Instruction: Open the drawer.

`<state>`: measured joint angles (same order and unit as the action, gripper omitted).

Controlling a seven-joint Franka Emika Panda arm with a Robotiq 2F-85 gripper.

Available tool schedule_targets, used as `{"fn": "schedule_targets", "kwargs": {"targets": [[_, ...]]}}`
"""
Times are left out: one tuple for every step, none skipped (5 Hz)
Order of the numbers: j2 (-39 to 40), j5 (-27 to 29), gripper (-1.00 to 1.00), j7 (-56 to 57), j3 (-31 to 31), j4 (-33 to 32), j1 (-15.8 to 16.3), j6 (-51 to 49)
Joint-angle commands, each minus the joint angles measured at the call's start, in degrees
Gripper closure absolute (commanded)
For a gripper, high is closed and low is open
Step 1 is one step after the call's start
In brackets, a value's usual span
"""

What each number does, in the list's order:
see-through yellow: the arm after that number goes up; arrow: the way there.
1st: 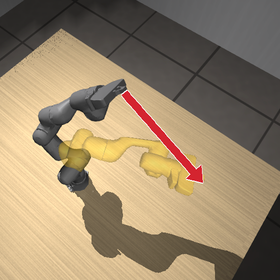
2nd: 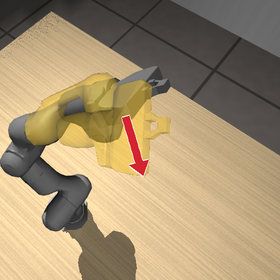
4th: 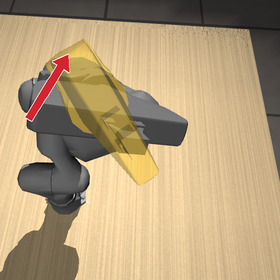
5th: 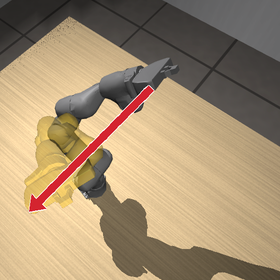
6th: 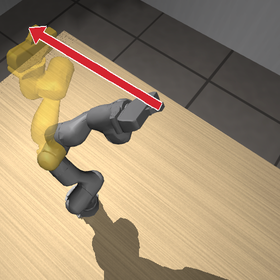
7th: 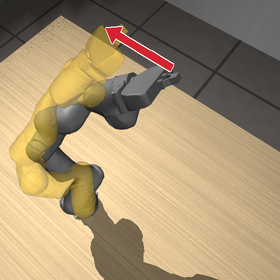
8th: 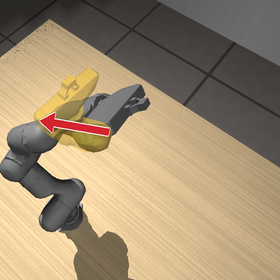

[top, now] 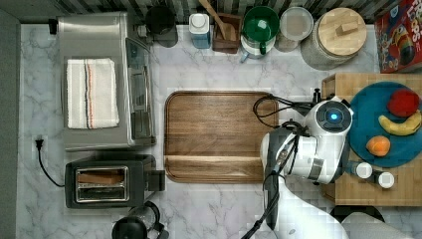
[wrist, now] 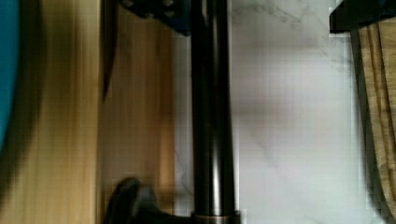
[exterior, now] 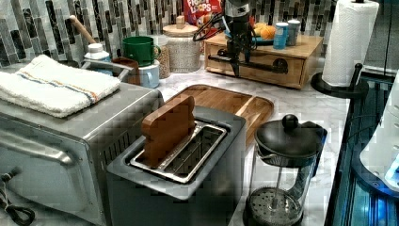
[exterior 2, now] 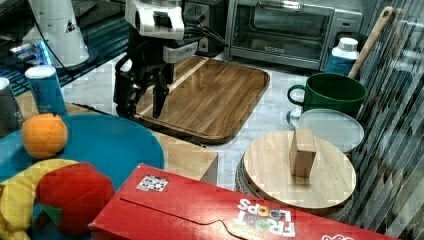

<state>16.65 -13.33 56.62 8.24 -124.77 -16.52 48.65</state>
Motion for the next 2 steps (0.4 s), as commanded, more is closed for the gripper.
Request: {"fn": "schedule_targets", "kwargs": {"targets": [[3.22, 3.77, -1.00, -2.85, -2.39, 6.56, 1.83, 0.41], [2.90, 5.95, -1.00, -5.14, -3.67, 5.66, 3.69, -0.22]]}}
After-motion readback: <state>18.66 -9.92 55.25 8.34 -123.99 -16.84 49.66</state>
